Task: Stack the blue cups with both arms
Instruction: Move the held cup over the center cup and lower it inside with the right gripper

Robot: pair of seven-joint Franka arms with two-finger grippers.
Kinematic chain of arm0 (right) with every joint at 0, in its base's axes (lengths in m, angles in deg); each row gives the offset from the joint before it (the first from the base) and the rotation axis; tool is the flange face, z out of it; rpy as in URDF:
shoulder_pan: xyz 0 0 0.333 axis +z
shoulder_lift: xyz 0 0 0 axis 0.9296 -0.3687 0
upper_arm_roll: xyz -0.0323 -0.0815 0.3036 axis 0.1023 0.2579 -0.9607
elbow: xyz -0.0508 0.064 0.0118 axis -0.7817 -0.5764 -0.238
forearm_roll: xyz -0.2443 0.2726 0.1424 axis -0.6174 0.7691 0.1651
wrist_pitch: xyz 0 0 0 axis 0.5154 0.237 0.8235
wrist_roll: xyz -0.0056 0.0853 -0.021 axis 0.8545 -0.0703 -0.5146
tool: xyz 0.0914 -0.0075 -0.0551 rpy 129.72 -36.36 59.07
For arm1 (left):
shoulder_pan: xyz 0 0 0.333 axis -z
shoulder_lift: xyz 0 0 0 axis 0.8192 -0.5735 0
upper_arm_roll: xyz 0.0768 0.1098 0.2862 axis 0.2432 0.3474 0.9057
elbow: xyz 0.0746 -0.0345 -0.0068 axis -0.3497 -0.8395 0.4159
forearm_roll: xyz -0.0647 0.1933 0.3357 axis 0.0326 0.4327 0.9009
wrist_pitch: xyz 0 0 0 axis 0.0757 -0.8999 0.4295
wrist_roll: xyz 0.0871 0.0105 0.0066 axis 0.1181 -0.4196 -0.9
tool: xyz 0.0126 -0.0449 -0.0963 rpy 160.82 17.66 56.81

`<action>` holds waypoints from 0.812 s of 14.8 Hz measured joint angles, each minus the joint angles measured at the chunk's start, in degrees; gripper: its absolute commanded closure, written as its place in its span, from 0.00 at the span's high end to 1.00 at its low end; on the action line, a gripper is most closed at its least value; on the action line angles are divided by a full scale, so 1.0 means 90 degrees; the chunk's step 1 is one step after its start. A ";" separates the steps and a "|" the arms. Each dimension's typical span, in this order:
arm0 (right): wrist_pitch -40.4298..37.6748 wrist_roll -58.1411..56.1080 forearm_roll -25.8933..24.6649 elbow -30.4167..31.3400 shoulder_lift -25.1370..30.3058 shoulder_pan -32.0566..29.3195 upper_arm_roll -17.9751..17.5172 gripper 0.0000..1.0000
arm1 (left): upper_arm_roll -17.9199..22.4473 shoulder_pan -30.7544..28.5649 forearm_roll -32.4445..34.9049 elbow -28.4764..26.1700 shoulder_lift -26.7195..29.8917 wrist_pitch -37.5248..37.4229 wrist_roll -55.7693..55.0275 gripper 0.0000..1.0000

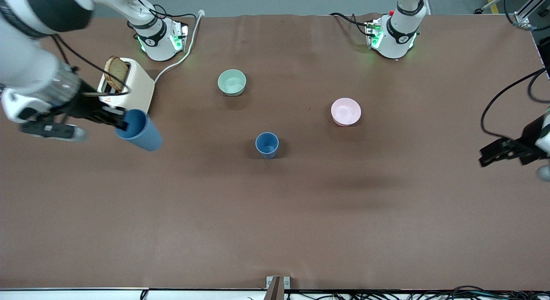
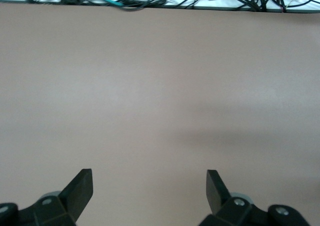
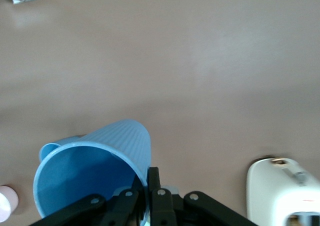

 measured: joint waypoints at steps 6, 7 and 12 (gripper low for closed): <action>0.1001 0.1615 0.0005 0.0021 -0.0720 0.1409 -0.0010 0.01 | 0.0581 0.0425 -0.0160 -0.0214 0.0548 -0.0320 -0.0130 1.00; 0.1145 0.1716 0.0005 0.0022 -0.0865 0.1568 -0.0008 0.01 | 0.0587 0.0425 -0.0166 -0.0312 0.0605 -0.0321 -0.0130 1.00; 0.1699 0.2257 0.0006 0.0026 -0.1537 0.2247 -0.0002 0.00 | 0.0591 0.0429 -0.0177 -0.1443 0.1251 0.0068 -0.0130 1.00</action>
